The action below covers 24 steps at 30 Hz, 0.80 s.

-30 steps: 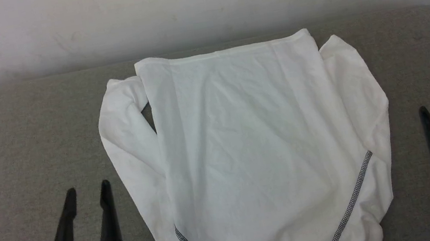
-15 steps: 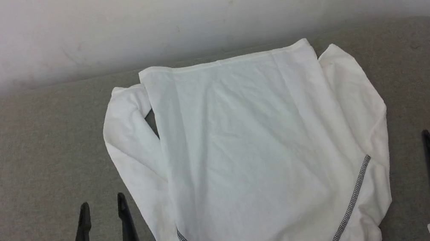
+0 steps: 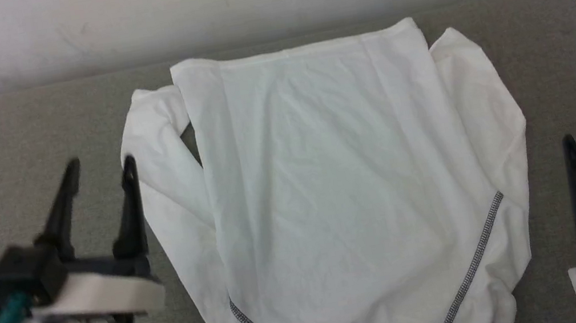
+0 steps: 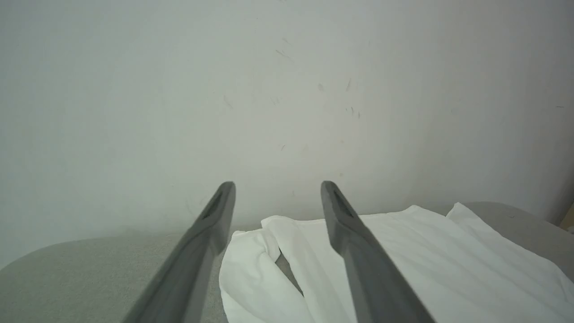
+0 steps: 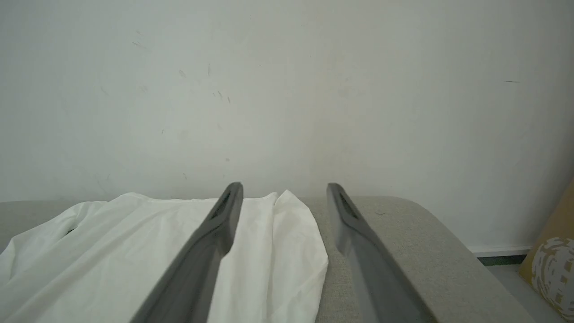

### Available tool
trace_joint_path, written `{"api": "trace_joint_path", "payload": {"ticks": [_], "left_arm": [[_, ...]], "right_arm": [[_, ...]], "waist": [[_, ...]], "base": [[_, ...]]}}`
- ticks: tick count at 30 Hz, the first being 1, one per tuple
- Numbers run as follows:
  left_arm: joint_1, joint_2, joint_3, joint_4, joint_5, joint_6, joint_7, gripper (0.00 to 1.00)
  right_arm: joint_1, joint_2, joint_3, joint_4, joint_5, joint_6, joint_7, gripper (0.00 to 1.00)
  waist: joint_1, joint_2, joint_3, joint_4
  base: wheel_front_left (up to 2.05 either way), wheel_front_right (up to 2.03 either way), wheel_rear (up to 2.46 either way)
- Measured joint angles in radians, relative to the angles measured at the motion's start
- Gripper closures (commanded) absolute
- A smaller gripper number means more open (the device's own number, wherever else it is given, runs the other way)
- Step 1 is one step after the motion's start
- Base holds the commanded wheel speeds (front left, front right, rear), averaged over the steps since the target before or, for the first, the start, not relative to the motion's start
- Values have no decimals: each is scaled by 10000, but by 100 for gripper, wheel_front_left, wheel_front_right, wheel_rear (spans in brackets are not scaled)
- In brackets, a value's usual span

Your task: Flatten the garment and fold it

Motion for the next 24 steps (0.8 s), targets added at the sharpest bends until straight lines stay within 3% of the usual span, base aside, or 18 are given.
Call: {"api": "trace_joint_path", "payload": {"ticks": [8, 14, 24], "left_arm": [[-4440, 1346, 244, 1087, -738, -1037, 2859, 0], [-6703, 2266, -263, 2562, -911, -1593, 4631, 0], [-8394, 2980, -1315, 4266, -1358, -1837, 6867, 0]], "right_arm": [[-769, 4, 209, -502, -81, 0, 92, 0], [-1263, 0, 366, -823, -328, 0, 138, 0], [-1675, 6, 598, -1110, -401, 0, 186, 0]], "waist": [[1, 0, 1349, -27], [3, -1, 2520, -113], [2, 0, 4111, -450]], "base": [[0, 0, 0], [0, 0, 0], [0, 0, 0]]}}
